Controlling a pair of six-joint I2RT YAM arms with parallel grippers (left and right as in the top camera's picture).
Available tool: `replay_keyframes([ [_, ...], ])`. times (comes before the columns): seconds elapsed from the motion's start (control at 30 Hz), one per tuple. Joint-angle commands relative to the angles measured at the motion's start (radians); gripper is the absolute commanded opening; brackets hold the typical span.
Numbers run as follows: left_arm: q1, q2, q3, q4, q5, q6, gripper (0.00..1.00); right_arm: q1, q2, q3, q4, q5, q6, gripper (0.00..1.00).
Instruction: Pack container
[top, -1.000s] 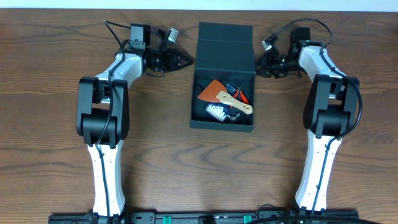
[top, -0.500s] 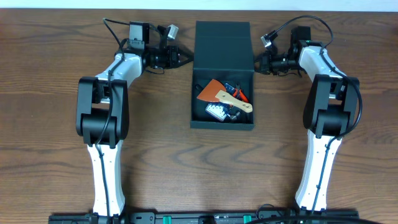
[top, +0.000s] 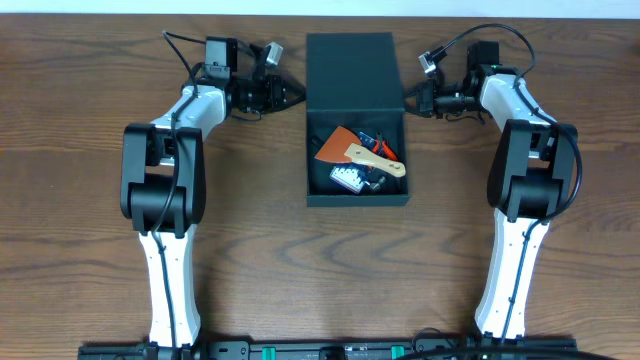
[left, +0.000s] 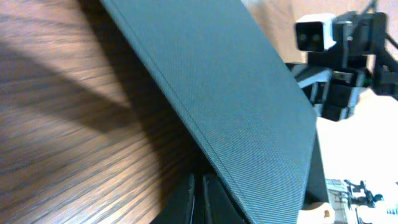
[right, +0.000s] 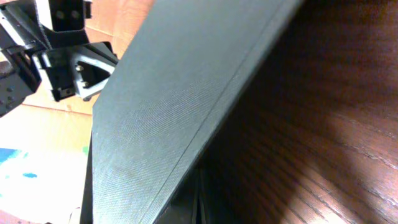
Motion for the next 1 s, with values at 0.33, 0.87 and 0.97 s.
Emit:
replay_keyframes([
  [0.33,-0.014,0.024,0.019,0.013,-0.022,-0.002,0.06,0.016,-0.002,0.007,0.002,-0.082,-0.038,0.01],
  [0.87,-0.014,0.023,0.066,0.056,0.115,-0.01,0.05,0.042,-0.002,0.042,0.016,-0.118,-0.059,0.01],
  [0.97,-0.014,0.021,0.09,0.051,0.142,-0.014,0.05,0.036,-0.002,0.077,0.004,-0.117,-0.059,0.01],
])
